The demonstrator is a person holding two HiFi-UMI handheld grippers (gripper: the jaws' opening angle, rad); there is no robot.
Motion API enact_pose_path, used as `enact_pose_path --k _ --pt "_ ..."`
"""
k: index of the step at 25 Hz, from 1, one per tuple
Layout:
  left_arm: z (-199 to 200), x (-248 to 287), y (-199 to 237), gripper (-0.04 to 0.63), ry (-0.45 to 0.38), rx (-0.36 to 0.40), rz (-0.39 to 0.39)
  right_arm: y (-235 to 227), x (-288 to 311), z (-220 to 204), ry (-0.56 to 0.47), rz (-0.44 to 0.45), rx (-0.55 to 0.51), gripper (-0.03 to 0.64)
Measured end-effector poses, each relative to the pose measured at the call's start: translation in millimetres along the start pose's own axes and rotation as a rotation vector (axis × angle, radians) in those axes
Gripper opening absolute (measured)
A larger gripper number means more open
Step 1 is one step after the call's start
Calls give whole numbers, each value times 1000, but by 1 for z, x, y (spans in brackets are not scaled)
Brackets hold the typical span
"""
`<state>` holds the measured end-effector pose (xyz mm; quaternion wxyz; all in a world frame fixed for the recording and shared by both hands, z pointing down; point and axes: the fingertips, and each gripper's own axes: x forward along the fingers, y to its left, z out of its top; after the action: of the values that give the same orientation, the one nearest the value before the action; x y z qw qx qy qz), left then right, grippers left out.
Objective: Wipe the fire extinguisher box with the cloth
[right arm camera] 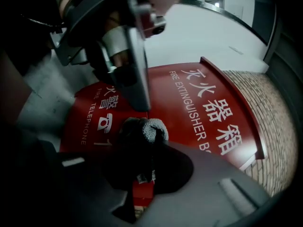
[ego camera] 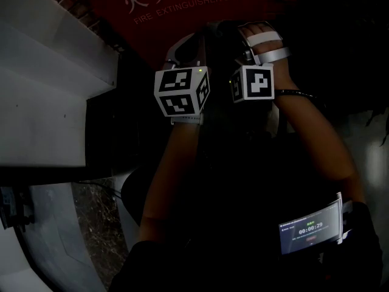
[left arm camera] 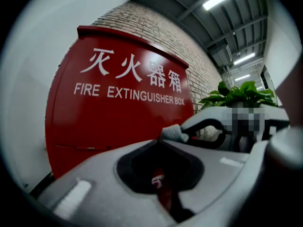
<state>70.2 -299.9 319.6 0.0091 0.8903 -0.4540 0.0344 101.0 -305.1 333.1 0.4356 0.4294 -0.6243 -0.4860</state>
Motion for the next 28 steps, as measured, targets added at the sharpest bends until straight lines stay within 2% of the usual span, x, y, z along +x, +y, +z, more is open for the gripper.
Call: enact_pose_path --k 3,8,12,17,28 --pt "-20 0 1 3 11 -9 -9 1 1 0 -11 -24 36 34" --pt "-49 -4 2 3 35 -46 -14 41 4 -5 -11 40 24 34" --pt "-73 0 7 3 40 -43 -13 72 12 -9 -14 53 10 34" --pt "-117 5 4 3 115 -53 -16 113 15 -15 10 139 -8 34" --pt "-163 23 -4 3 205 -85 -49 174 25 -23 27 277 -33 34"
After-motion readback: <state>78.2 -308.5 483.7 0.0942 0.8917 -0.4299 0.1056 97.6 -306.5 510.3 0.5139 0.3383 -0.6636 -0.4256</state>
